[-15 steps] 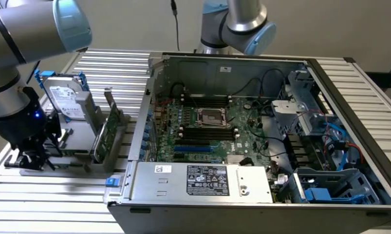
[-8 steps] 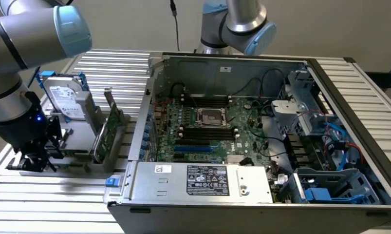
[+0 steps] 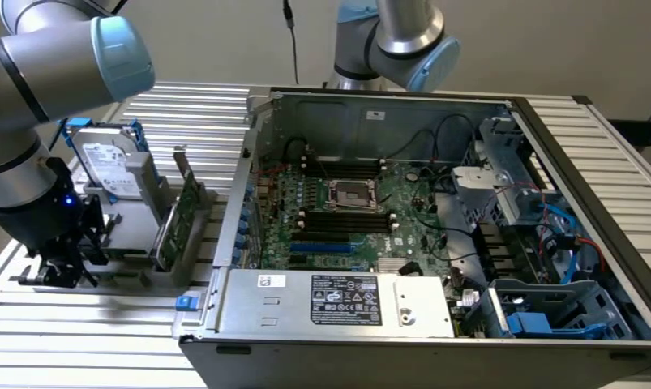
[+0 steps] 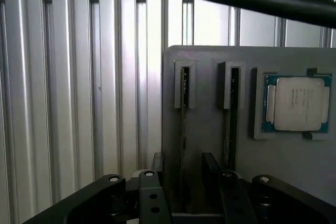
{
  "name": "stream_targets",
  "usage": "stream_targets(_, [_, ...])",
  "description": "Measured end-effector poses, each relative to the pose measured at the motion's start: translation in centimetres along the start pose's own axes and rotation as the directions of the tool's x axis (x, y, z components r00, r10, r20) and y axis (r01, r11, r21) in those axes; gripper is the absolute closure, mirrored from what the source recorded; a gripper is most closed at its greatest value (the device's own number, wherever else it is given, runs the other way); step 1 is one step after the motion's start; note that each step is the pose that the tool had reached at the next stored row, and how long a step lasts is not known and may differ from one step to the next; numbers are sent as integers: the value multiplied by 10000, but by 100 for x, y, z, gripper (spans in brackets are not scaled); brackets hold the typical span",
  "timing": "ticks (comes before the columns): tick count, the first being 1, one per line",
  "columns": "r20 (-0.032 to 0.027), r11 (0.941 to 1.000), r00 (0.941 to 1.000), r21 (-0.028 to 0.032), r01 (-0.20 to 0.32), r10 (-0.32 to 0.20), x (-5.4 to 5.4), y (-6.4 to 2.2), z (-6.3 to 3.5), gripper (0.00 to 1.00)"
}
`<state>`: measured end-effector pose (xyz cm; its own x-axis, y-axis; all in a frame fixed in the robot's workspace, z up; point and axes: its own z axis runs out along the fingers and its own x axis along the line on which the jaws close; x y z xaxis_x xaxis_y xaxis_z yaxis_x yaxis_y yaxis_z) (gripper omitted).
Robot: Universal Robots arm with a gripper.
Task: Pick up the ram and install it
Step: 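Pick up the ram and move it above insertion slot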
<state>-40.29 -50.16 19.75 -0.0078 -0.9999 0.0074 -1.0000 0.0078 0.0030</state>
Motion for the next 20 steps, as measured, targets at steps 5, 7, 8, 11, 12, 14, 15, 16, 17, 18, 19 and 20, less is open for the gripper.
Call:
stream_targets(5, [46, 10000, 10000, -29, 44, -44, 0, 0, 16, 58])
stream_targets(7, [51, 10000, 10000, -29, 47, -47, 0, 0, 18, 58])
stream_targets(8, [56, 10000, 10000, -30, 49, -49, 1, -1, 18, 58])
stream_targets(11, [83, 10000, 10000, -28, 54, -53, 1, -12, 22, 58])
stream_targets(12, [92, 10000, 9999, -28, 53, -53, 0, -12, 21, 58])
stream_targets(14, [101, 10000, 9999, -28, 52, -52, 0, -13, 21, 58])
stream_targets(15, [104, 10000, 9999, -29, 54, -53, 2, -13, 20, 58])
stream_targets(16, [108, 10000, 9999, -32, 54, -53, 4, -13, 19, 58])
stream_targets(17, [114, 10000, 9999, -32, 54, -54, 6, -13, 19, 60])
stream_targets(18, [120, 10000, 9999, -30, 54, -53, 7, -13, 20, 60])
stream_targets(19, [126, 10000, 9999, -29, 54, -54, 9, -13, 21, 66])
stream_targets(20, [129, 10000, 9999, -30, 54, -53, 11, -13, 20, 66])
